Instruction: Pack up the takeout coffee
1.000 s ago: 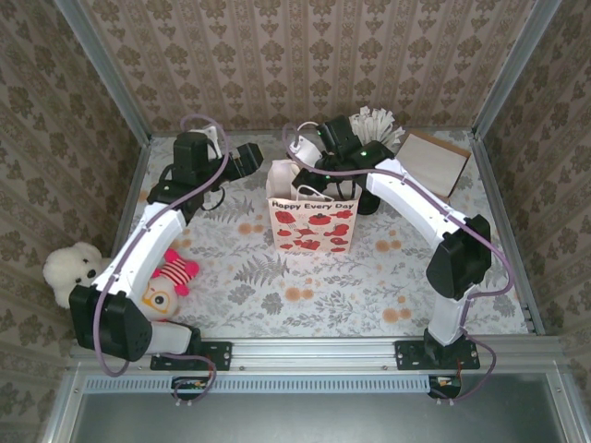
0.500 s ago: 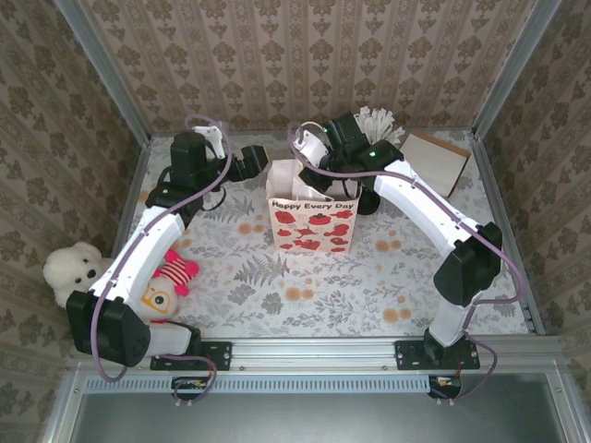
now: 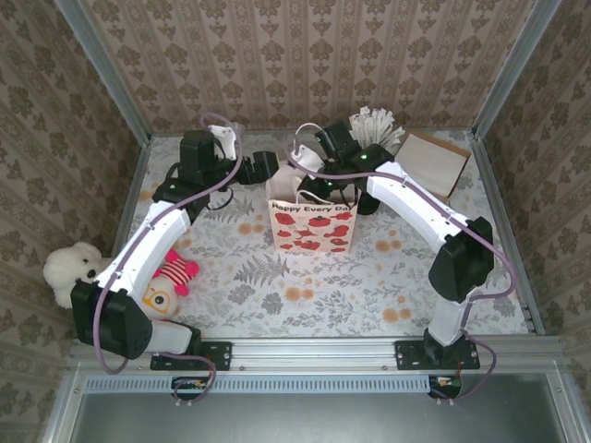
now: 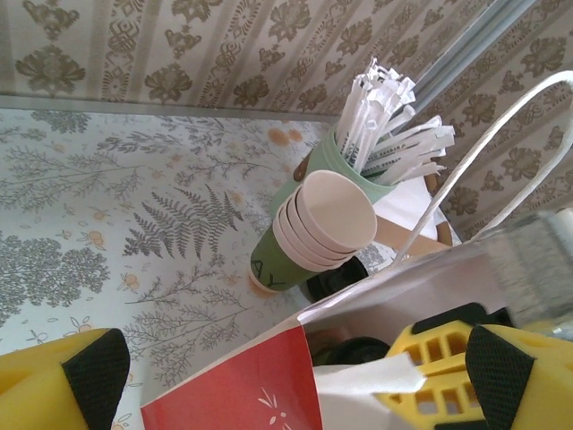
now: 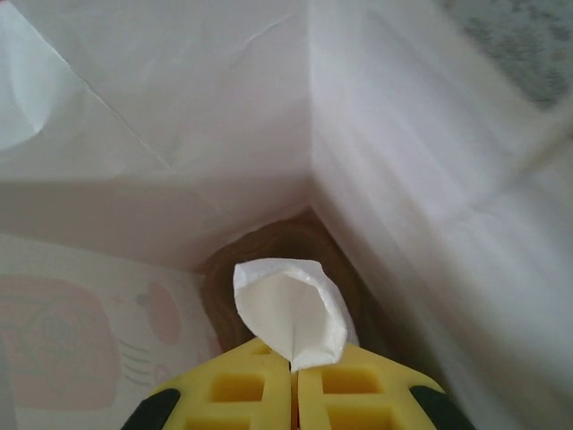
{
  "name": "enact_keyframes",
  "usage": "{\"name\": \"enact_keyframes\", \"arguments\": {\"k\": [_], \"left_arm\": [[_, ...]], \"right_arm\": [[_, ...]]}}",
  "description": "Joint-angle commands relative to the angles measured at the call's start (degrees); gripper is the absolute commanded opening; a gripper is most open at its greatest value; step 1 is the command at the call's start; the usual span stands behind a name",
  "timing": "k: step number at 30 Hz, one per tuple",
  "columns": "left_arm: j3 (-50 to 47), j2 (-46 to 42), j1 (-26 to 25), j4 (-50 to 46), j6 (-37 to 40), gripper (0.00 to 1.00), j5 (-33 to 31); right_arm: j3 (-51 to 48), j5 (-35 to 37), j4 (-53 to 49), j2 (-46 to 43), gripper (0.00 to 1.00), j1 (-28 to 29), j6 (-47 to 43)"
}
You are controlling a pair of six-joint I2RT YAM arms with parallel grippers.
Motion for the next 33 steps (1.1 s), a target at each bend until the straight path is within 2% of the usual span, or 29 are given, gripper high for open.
{"name": "enact_keyframes", "arguments": {"k": [1, 5, 11, 19, 25, 29, 33], "left_arm": [[1.8, 1.1, -0.7, -1.3, 1.4, 0.99, 1.5], [2.0, 1.0, -0.8, -2.2, 1.2, 0.98, -0.7], [1.7, 1.1, -0.9, -2.2, 1.4, 0.94, 0.9], [3.6, 2.1, -1.0, -5.7, 3.1, 0.91, 2.0], [4.9, 3.2, -1.5, -7.5, 3.9, 0.9, 1.6], [6.6, 4.2, -1.9, -9.7, 4.7, 0.88, 1.2], [7.7, 4.9, -2.3, -10.8, 5.1, 0.87, 0.2]], "right_arm": [[3.7, -3.7, -1.0, 3.8, 0.1, 0.4, 0.6], [5.8, -3.1, -2.3, 4.9, 0.14, 0.4, 0.6], [5.8, -1.0, -3.2, 3.1, 0.22, 0.4, 0.0], [1.4, 1.1, 0.4, -4.5, 0.43, 0.4, 2.8], [-4.3, 2.1, 4.1, -11.8, 0.55, 0.2, 3.6], [-7.7, 3.5, 7.8, -16.2, 0.69, 0.2, 5.0], [-11.7, 6.5, 12.4, -20.6, 0.8, 0.0, 6.7]]}}
